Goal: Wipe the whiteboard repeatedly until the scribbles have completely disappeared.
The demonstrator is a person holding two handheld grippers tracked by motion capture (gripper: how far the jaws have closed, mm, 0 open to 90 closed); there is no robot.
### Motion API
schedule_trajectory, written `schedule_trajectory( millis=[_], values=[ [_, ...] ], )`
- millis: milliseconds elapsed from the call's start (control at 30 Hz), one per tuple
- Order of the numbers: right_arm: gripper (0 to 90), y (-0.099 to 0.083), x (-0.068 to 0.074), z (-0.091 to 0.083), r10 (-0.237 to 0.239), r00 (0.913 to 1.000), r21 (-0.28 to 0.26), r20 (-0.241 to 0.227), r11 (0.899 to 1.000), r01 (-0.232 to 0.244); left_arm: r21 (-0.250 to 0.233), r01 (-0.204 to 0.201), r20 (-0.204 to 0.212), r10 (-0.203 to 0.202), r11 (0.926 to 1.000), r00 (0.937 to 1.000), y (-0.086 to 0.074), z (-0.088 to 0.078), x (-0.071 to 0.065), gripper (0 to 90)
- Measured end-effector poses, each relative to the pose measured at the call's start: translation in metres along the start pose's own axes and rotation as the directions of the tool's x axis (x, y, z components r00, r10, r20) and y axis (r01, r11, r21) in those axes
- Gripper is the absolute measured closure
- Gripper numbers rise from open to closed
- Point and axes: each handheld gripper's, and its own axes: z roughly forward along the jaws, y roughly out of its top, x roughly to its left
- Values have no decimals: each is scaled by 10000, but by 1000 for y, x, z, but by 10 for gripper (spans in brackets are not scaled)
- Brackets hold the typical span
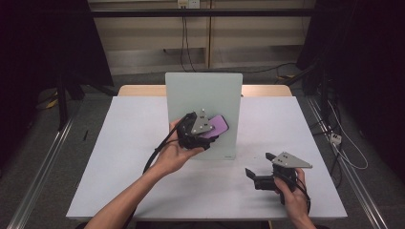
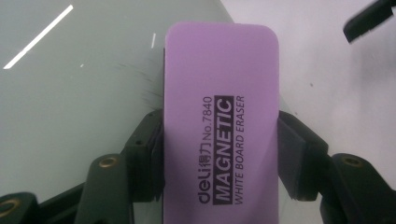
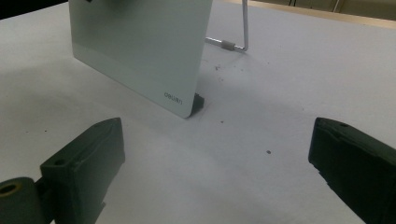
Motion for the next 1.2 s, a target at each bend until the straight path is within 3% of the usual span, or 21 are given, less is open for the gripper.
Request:
schedule_trajectory(
  millis=[267,400,700,1033,1200],
  values=[
    [37,0,-1,-1,-27,10000,-19,19,10000,27,314,-180,374,169,9993,9992,-12,11,-14,412],
    [37,0,-1,-1,-5,10000,-19,23,10000,5,242,88,492,-100,9997,9987,-12,10,-11,412],
    [37,0,-1,-1,-52,10000,-2,-4,10000,52,-97,318,-168,-320,9994,9993,0,-10,10,412],
    [37,0,-1,-1,-50,10000,-5,-4,10000,50,-741,735,-918,-802,9945,9925,12,-38,39,412],
    [37,0,0,-1,-50,10000,6,-18,10000,50,-899,871,-984,-959,9921,9905,11,-42,43,412]
  ],
)
